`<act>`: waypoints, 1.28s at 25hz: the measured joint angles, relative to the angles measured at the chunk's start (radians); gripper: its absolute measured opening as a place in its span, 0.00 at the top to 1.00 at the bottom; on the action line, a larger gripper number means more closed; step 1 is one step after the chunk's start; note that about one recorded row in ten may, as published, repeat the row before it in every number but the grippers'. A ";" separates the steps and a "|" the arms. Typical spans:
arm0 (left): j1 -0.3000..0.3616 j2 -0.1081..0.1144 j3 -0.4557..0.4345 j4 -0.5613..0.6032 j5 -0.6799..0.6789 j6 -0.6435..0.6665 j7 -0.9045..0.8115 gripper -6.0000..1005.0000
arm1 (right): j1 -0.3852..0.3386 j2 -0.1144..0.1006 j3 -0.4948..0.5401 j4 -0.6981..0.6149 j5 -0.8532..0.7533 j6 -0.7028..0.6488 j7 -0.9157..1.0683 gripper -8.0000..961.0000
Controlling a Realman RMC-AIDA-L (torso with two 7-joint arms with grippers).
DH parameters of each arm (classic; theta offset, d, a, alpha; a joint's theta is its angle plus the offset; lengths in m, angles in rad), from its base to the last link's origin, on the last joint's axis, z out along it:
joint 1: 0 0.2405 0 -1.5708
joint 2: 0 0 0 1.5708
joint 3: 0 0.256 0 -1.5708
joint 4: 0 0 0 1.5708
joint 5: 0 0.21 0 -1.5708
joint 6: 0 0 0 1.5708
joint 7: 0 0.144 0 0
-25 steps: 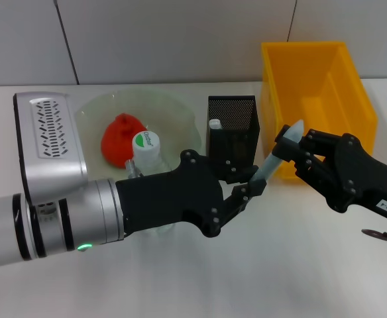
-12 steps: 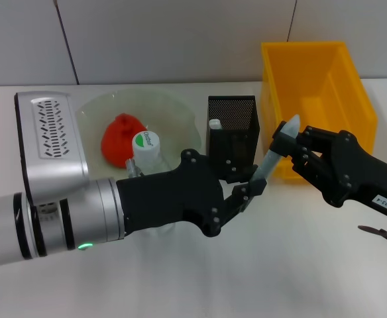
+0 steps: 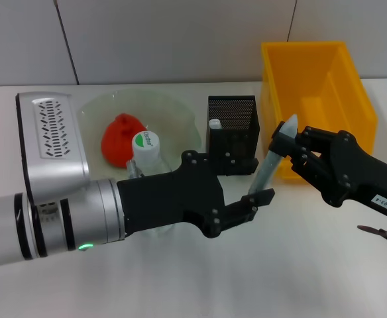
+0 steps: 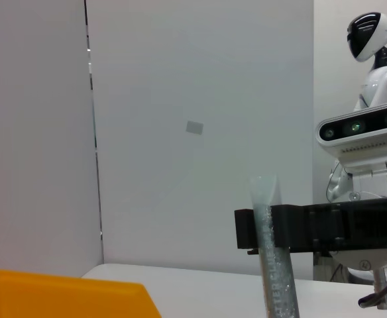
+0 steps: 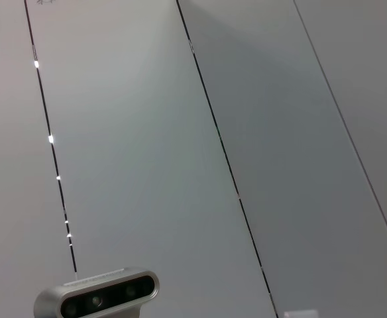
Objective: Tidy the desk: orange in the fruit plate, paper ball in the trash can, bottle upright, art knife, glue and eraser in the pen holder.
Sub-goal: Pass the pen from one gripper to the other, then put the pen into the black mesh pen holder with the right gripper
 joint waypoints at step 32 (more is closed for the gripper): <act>-0.002 0.000 -0.011 -0.098 -0.003 -0.001 0.009 0.16 | -0.041 -0.007 0.057 0.128 0.013 0.075 0.028 0.84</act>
